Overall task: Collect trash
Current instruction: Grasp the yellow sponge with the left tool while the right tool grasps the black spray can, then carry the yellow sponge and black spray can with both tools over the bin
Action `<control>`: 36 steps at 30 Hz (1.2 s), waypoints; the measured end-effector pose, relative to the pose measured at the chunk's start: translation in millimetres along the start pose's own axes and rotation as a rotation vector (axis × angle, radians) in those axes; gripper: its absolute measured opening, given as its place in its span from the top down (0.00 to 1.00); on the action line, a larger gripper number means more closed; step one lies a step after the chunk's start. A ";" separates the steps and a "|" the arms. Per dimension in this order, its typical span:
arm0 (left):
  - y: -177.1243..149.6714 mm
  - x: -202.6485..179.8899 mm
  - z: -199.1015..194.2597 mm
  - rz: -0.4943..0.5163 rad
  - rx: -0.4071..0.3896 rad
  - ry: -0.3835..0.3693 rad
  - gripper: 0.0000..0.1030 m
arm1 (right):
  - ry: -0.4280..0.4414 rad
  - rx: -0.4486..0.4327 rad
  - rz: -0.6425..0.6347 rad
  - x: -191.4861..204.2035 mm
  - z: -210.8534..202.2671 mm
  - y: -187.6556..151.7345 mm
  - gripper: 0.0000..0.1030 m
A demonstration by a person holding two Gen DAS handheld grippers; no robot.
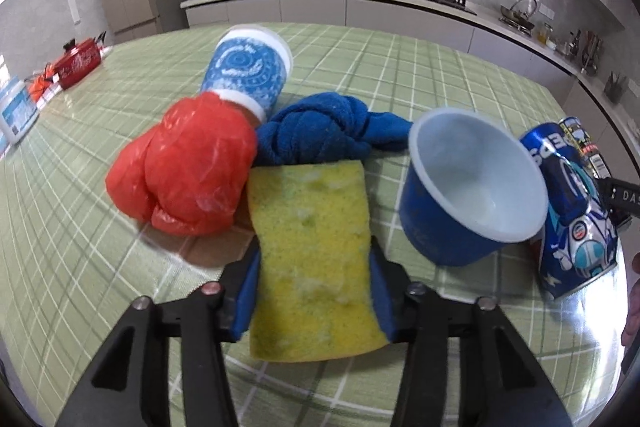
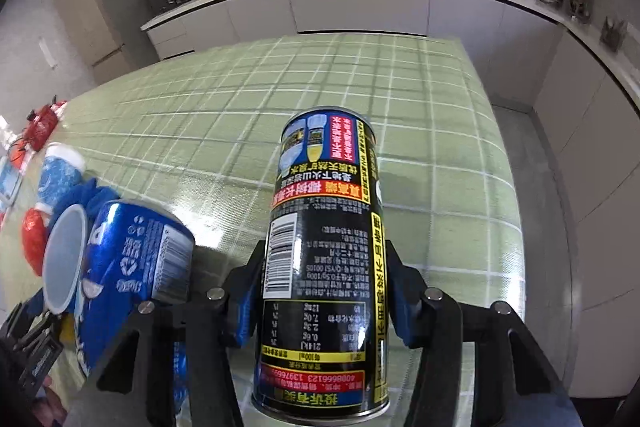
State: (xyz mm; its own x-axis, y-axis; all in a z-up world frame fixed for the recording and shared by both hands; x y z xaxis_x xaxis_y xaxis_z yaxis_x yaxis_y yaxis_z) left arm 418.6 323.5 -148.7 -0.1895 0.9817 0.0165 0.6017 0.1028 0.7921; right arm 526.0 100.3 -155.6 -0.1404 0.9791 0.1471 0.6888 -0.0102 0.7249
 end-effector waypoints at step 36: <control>-22.3 -95.4 -157.6 0.064 -0.165 -0.144 0.62 | 0.069 -0.152 -0.009 -58.8 -221.2 -80.6 0.47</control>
State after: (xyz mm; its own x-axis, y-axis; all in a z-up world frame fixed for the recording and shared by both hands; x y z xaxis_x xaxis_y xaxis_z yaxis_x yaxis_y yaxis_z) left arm 301.0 202.3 -71.8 -0.0349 0.9994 -0.0079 0.4713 0.0235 0.8816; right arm 321.4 -1.4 -73.9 -0.1984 0.9631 0.1820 0.5722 -0.0370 0.8193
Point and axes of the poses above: each gripper's, at about its wrist camera, not at the fingertips, and z roughly the way its jaws point, x to its left, y to its top, the point moved 6 cm from there along z, roughly the way its jaws point, and after that the axes turned 13 degrees about -x, right-handed, at the moved point
